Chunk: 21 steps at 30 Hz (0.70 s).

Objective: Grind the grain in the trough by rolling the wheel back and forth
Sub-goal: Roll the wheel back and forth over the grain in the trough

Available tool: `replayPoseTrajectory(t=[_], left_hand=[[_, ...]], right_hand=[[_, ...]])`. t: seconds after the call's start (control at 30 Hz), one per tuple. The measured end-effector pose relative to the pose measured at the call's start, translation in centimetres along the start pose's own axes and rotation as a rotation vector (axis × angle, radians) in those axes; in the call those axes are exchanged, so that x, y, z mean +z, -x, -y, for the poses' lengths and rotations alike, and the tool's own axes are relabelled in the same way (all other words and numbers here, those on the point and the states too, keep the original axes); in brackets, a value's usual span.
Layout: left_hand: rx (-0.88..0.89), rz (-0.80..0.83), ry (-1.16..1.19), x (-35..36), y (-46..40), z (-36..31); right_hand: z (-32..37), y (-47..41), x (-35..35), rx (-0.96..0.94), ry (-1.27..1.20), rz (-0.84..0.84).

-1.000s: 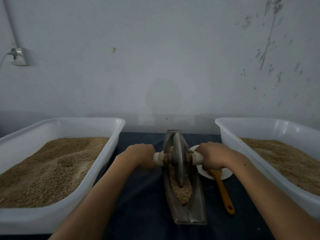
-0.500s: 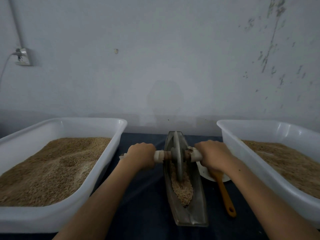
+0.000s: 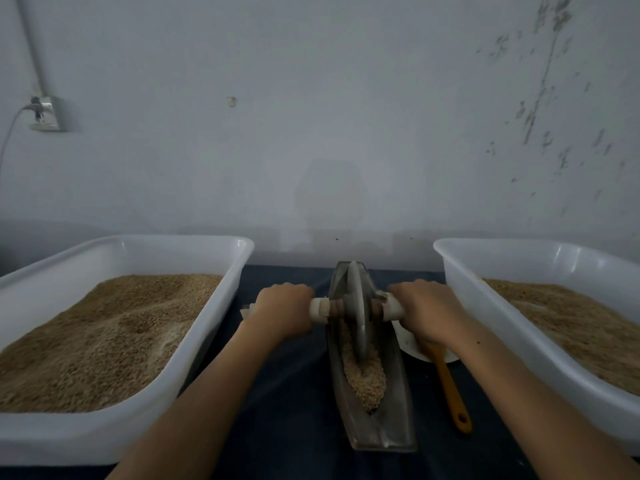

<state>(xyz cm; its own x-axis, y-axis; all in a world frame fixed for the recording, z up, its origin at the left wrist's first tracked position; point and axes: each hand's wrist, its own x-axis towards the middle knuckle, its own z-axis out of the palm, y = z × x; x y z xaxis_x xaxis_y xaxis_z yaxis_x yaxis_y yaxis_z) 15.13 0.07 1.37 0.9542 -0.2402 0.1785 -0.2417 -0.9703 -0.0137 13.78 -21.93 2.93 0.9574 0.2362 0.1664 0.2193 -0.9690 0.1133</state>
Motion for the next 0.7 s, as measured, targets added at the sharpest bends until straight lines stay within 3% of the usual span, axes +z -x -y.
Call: replayPoseTrajectory(t=[0.1, 0.2, 0.5, 0.7], left_hand=[[-0.014, -0.111, -0.018, 0.3, 0.2, -0.3], [-0.021, -0.076, -0.04, 0.0, 0.2, -0.5], [-0.015, 0.273, 0.001, -1.7, 0.4, -0.6], [-0.018, 0.194, -0.003, -1.2, 0.4, -0.6]], right_hand=[[0.0, -0.2, 0.7, 0.002, 0.006, -0.102], [-0.3, -0.1, 0.7, 0.008, -0.02, -0.06], [-0.4, 0.3, -1.8, 0.025, -0.08, 0.393], [-0.3, 0.1, -1.2, 0.022, -0.062, 0.301]])
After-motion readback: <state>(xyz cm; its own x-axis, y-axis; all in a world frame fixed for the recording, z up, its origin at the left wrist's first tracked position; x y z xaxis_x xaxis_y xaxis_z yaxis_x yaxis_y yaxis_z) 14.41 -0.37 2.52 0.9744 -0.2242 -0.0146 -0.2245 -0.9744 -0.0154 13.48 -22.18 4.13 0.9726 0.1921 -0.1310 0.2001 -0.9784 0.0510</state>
